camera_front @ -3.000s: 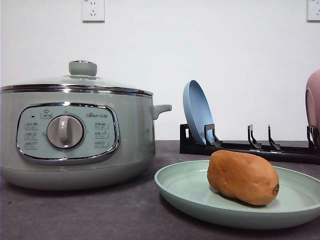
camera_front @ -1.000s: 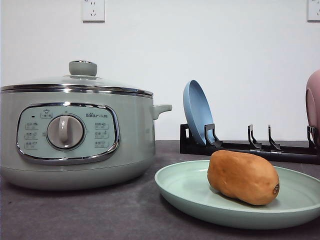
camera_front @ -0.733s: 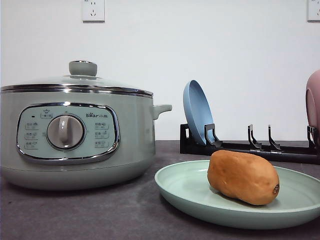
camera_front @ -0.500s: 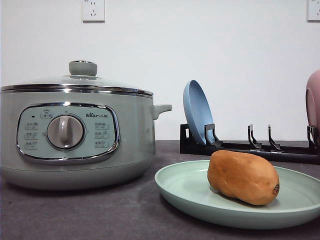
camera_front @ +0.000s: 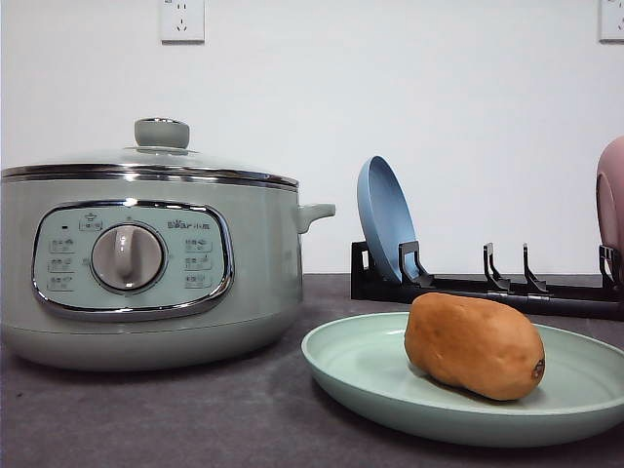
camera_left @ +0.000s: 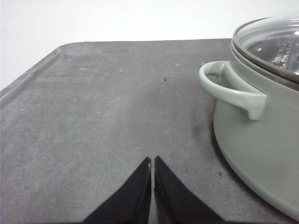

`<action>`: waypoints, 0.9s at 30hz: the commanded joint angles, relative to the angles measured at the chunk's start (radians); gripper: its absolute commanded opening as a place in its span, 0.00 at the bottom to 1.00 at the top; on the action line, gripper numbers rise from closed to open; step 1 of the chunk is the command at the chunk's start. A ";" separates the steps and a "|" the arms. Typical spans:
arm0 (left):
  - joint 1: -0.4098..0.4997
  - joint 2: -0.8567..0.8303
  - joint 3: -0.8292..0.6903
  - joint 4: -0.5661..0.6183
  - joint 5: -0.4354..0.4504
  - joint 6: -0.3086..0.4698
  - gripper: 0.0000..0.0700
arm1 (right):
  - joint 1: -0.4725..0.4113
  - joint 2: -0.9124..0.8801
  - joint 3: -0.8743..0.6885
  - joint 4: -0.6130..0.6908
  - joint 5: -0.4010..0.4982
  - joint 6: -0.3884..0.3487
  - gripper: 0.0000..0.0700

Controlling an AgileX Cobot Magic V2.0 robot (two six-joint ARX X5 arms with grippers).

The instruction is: Transfer potato from steamer to green plate

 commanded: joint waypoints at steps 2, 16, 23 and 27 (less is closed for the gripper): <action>0.003 -0.002 -0.020 -0.008 -0.005 -0.001 0.00 | -0.002 -0.002 -0.005 0.002 0.000 0.011 0.00; 0.003 -0.002 -0.020 -0.008 -0.005 -0.001 0.00 | -0.002 -0.002 -0.005 0.002 0.000 0.011 0.00; 0.003 -0.002 -0.020 -0.008 -0.005 -0.001 0.00 | -0.002 -0.002 -0.005 0.002 0.000 0.011 0.00; 0.003 -0.002 -0.020 -0.008 -0.005 -0.001 0.00 | -0.002 -0.002 -0.005 0.002 0.000 0.011 0.00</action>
